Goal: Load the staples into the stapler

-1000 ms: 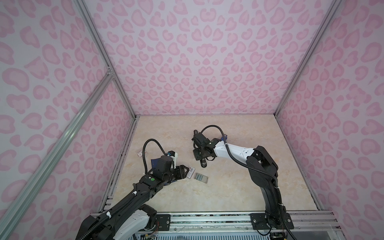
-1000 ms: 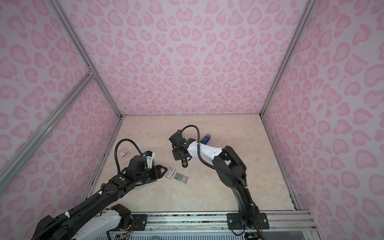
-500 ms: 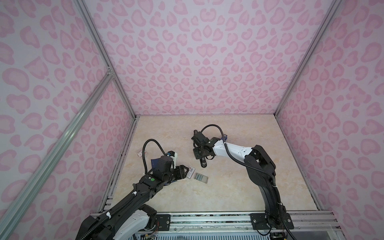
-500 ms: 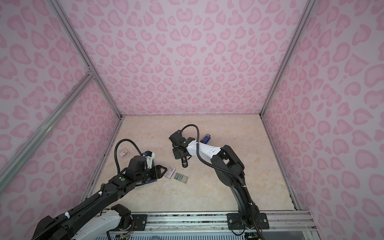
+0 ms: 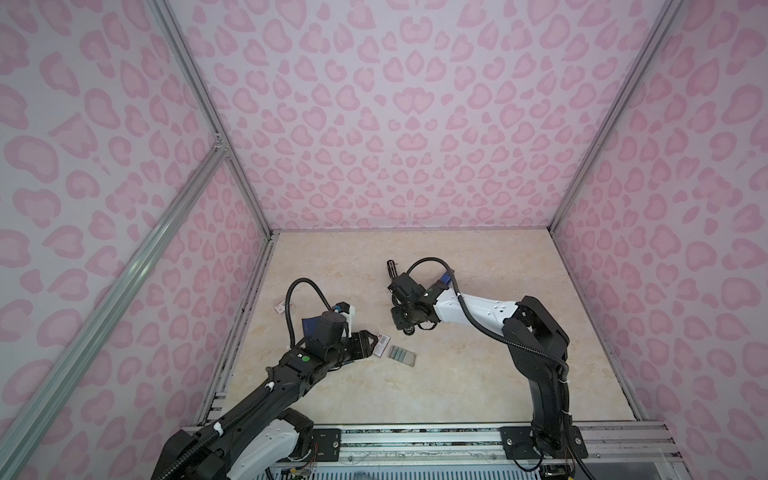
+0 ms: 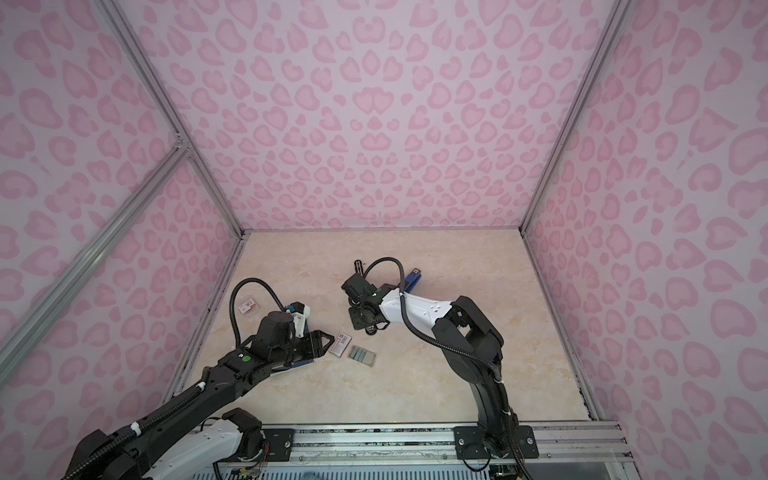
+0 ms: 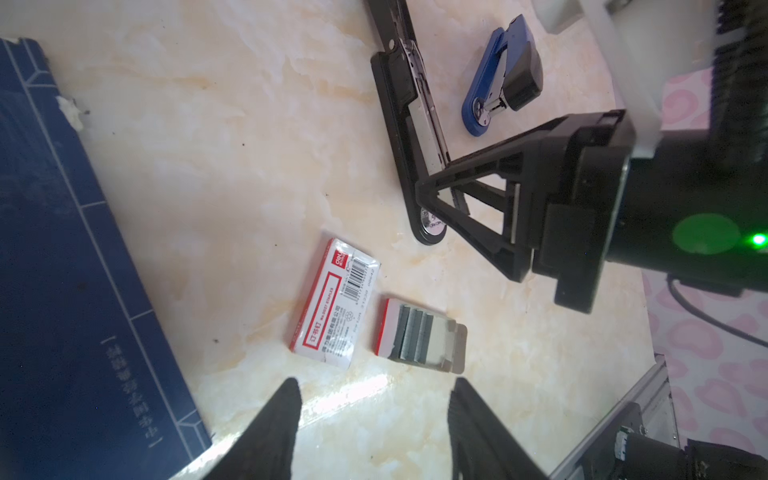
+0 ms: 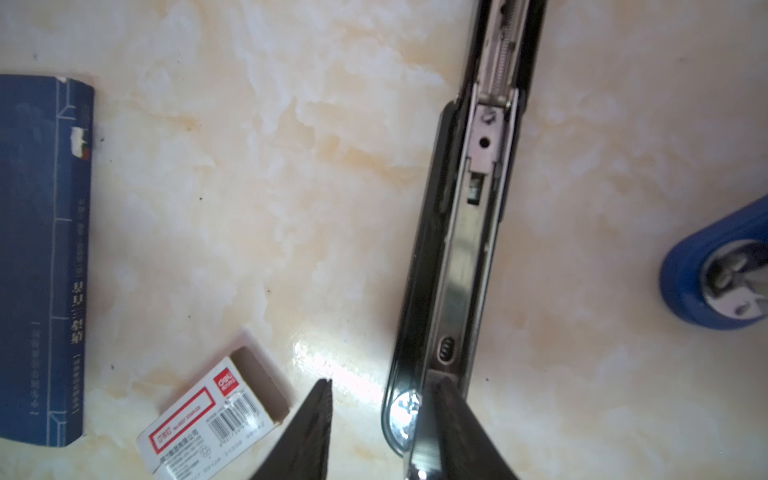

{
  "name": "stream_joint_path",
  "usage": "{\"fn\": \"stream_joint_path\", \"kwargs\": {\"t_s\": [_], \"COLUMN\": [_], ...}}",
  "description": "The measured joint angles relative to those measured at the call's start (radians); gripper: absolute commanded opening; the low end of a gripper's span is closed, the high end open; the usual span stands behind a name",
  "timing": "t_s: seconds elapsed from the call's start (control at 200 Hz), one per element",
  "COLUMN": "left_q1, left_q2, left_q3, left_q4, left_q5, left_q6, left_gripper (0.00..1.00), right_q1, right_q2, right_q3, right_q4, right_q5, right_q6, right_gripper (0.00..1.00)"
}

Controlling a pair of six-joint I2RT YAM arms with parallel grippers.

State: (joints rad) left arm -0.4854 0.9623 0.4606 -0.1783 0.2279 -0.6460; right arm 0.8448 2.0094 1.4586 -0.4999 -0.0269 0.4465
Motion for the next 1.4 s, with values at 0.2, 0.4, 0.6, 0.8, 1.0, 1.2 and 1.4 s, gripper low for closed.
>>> {"fn": "stream_joint_path", "kwargs": {"t_s": [0.2,0.4,0.6,0.8,1.0,1.2,1.4], "left_q1": [0.000,0.000,0.000,0.000,0.000,0.002,0.007], "left_q2": [0.000,0.034,0.083,0.103,0.102,0.107,0.115], "left_q3": [0.002,0.046,0.095,0.127,0.138,0.167,0.192], "left_q4": [-0.002,-0.004,-0.006,-0.008,-0.018,-0.038,-0.068], "left_q5": [-0.001,-0.005,-0.010,-0.025,-0.056,-0.097,-0.151], "left_q6": [-0.007,-0.007,-0.003,0.005,0.016,0.031,0.045], "left_gripper": [0.61,0.61,0.61,0.61,0.62,0.62,0.76], "right_q1": [-0.005,-0.059,-0.094,-0.085,-0.037,0.006,0.024], "right_q2": [-0.077,-0.155,-0.134,-0.071,-0.035,0.048,0.118], "right_q3": [-0.036,-0.136,-0.191,-0.181,-0.132,-0.035,0.067], "right_q4": [0.007,0.043,0.069,0.093,0.105,0.131,0.177], "right_q5": [0.009,0.043,0.064,0.060,0.037,0.002,-0.069], "right_q6": [0.005,0.003,-0.014,-0.024,-0.023,-0.020,-0.020], "right_gripper": [0.44,0.43,0.40,0.39,0.39,0.39,0.44]}}
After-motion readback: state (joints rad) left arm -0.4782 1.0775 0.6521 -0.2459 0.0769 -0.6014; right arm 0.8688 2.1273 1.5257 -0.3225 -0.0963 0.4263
